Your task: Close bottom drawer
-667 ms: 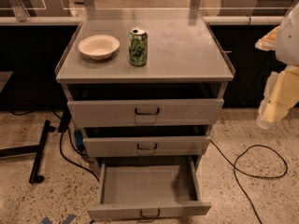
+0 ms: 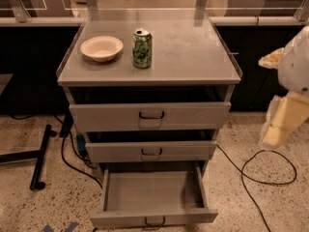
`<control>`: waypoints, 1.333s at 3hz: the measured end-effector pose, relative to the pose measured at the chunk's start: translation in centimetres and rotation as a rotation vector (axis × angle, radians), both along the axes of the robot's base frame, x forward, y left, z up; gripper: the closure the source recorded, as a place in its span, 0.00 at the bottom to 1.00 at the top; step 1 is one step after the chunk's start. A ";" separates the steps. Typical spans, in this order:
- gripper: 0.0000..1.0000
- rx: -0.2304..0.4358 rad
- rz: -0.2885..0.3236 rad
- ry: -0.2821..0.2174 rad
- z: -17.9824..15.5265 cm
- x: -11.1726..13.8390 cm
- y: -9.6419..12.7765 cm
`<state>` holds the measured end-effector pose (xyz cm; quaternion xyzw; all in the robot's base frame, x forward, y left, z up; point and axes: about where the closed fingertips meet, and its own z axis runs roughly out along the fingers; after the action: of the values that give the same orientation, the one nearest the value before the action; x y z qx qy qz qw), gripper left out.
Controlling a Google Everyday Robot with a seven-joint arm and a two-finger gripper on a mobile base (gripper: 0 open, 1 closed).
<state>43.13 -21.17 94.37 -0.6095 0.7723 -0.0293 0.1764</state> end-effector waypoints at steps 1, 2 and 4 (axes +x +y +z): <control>0.00 0.057 0.019 0.013 -7.1 -1.4 -0.1; 0.00 0.138 0.015 0.065 -16.2 -3.1 0.1; 0.00 0.384 -0.001 0.197 -38.2 -7.0 3.7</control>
Offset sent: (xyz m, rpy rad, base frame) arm -0.0250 0.0022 -0.3537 0.2635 0.0187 -0.0611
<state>36.16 -17.52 56.15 -0.5644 0.7775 0.1780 0.2127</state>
